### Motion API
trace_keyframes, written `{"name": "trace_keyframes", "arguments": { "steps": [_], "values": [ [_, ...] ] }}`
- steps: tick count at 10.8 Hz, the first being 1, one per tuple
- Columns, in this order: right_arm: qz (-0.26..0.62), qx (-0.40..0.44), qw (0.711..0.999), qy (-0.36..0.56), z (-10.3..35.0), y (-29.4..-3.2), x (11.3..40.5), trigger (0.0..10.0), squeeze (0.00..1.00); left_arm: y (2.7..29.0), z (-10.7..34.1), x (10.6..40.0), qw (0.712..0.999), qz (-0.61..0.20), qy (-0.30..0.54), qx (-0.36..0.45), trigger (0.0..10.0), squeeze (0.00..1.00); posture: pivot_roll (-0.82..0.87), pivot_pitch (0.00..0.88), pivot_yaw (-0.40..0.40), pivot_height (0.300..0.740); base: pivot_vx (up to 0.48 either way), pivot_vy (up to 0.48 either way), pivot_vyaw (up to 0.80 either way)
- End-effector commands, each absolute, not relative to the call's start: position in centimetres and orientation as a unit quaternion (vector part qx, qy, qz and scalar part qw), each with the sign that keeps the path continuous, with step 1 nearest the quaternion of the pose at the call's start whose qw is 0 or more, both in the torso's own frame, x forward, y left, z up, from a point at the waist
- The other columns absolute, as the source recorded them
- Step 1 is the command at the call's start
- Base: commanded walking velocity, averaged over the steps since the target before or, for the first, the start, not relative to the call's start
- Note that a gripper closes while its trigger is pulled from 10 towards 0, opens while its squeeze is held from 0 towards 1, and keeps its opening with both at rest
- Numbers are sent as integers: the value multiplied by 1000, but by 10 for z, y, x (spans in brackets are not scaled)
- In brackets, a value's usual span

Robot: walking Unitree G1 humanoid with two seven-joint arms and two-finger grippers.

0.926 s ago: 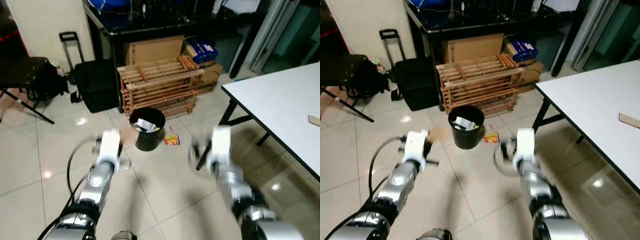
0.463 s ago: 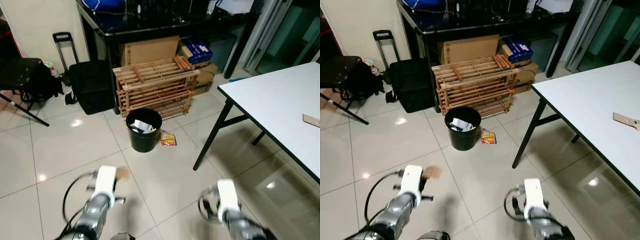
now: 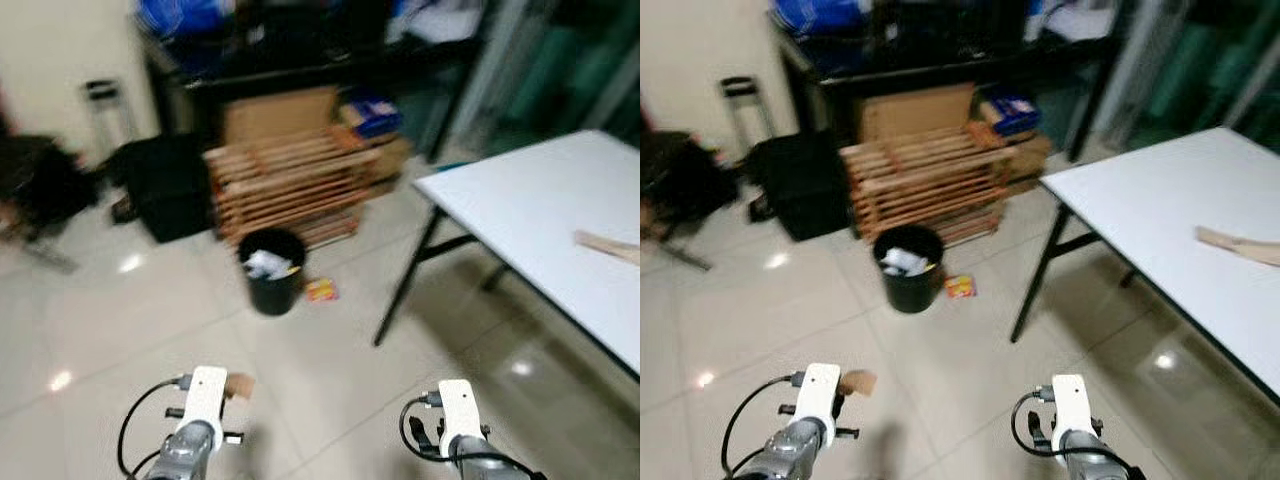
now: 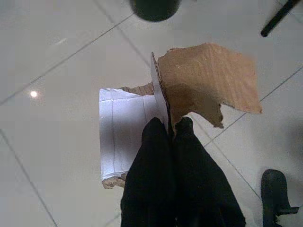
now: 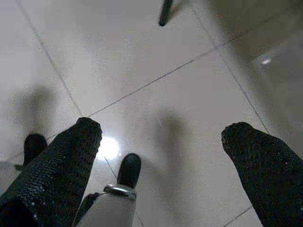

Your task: Picking trash to rubbish bin

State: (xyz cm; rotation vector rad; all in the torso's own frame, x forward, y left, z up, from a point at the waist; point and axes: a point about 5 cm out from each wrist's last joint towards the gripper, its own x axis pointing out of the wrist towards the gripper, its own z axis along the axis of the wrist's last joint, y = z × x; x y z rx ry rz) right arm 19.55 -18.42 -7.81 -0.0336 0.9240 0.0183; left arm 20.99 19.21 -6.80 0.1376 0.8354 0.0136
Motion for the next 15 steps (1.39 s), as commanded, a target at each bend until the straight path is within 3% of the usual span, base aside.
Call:
{"name": "trace_keyframes", "arguments": {
  "steps": [1,15],
  "values": [
    [-1,-13,896,444,-76,-188,198,10000,0,188,-68,210,911,4,407,70,10000,0,20,0,-63,740,420,0,0],
    [-9,-6,895,446,-78,-188,196,10000,0,190,-67,213,913,8,402,70,10000,0,24,21,-68,740,423,0,0]
  ]
}}
